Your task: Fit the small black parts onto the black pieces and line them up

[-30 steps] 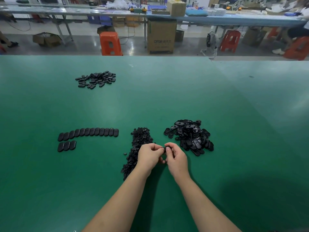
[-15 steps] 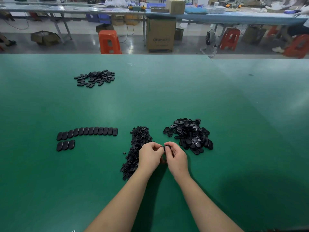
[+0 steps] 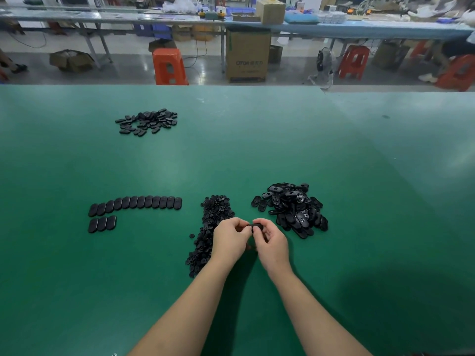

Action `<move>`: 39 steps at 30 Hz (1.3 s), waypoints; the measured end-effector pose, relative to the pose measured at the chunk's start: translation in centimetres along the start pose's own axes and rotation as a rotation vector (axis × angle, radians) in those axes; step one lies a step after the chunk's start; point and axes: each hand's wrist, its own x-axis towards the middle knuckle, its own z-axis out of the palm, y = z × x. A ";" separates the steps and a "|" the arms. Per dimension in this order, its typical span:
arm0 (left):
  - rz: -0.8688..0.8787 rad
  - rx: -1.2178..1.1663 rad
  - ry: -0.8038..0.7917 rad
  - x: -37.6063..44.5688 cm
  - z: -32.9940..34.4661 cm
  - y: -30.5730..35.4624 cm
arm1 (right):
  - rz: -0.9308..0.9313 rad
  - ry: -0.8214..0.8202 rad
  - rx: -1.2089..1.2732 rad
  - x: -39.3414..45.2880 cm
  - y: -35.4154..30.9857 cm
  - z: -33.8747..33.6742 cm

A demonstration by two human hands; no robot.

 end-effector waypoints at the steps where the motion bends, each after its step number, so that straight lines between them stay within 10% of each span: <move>1: 0.001 0.000 0.002 0.0 0.0 0.0 | -0.006 -0.001 -0.004 0.0 0.0 0.0; 39: 0.000 -0.107 -0.056 0.4 -0.6 -1.1 | -0.058 -0.057 -0.037 0.2 0.3 -0.3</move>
